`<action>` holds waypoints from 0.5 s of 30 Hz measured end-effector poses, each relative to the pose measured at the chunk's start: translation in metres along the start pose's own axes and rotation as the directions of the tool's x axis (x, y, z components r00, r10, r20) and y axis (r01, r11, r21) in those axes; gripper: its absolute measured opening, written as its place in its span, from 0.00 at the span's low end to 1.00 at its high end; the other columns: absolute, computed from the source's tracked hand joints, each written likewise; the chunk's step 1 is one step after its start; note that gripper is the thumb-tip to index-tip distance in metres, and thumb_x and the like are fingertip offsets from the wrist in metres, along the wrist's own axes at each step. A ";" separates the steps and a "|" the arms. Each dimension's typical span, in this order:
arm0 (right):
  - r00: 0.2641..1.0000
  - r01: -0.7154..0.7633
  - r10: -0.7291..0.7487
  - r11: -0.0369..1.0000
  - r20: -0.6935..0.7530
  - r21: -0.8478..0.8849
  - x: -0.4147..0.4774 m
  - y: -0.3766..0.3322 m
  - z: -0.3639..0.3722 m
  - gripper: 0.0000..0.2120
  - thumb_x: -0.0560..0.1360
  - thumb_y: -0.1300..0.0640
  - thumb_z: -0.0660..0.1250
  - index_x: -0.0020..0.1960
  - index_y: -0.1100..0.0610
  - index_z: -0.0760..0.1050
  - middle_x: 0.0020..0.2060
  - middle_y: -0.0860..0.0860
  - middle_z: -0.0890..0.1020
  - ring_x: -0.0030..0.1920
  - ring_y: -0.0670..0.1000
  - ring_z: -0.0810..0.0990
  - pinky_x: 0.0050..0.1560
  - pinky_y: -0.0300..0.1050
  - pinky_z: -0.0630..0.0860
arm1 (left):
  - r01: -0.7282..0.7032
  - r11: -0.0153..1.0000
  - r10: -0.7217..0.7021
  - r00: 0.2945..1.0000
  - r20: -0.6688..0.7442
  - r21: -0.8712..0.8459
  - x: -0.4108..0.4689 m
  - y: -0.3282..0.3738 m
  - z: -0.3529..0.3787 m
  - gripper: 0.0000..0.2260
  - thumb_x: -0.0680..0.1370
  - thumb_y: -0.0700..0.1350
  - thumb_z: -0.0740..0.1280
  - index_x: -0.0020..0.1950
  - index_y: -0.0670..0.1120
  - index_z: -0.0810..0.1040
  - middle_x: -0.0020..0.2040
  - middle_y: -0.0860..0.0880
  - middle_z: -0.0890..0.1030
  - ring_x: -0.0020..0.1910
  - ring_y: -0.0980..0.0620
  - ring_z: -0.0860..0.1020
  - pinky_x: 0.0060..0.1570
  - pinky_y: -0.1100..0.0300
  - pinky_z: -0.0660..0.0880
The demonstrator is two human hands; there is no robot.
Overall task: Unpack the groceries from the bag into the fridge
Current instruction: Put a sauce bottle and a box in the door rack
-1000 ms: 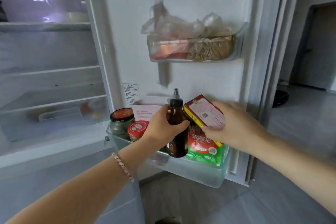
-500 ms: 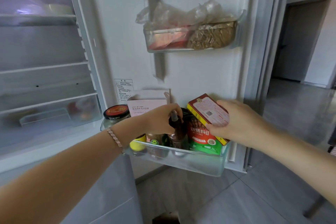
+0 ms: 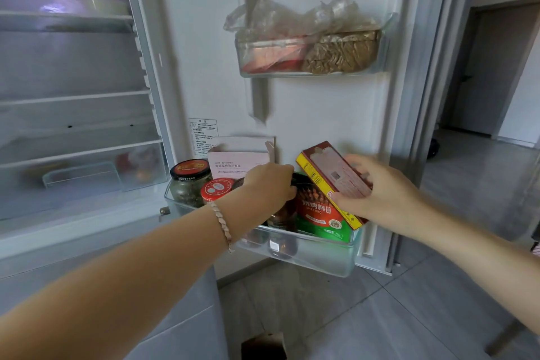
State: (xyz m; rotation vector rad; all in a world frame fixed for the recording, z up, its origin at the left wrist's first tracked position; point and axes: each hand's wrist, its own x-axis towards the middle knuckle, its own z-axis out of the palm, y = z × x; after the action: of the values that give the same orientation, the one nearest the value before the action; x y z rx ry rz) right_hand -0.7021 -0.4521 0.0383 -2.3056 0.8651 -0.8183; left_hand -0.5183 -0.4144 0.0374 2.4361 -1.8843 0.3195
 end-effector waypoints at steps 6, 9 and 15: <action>0.999 -0.027 0.009 0.912 0.045 0.410 0.000 0.010 -0.002 0.35 0.68 0.66 0.72 0.68 0.45 0.63 0.52 0.46 0.77 0.51 0.46 0.80 0.46 0.38 0.76 | 0.001 0.980 -0.014 0.998 -0.066 -0.199 -0.006 -0.006 -0.001 0.17 0.78 0.56 0.62 0.63 0.49 0.73 0.62 0.43 0.72 0.58 0.45 0.73 0.54 0.55 0.71; 0.986 -0.049 -0.060 0.792 0.158 0.608 0.004 0.013 -0.006 0.37 0.56 0.58 0.74 0.63 0.45 0.69 0.53 0.54 0.79 0.54 0.54 0.80 0.51 0.48 0.78 | -0.122 0.572 -0.038 0.984 -0.175 -0.811 -0.013 -0.006 -0.020 0.14 0.77 0.46 0.66 0.63 0.52 0.73 0.62 0.49 0.74 0.61 0.51 0.73 0.56 0.63 0.70; 0.900 -0.097 -0.238 0.707 0.365 0.701 0.017 0.018 0.001 0.41 0.52 0.47 0.81 0.63 0.49 0.73 0.57 0.56 0.81 0.57 0.56 0.80 0.55 0.50 0.79 | -0.164 0.248 0.248 0.964 -0.102 -0.955 -0.024 -0.002 -0.038 0.32 0.63 0.50 0.76 0.65 0.55 0.69 0.60 0.53 0.78 0.58 0.56 0.78 0.58 0.60 0.74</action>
State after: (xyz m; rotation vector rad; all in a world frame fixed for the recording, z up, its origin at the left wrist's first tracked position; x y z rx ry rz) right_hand -0.6979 -0.4758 0.0320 -1.7065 0.1822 -0.4982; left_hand -0.5279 -0.3845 0.0705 1.3115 -1.5926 -0.7585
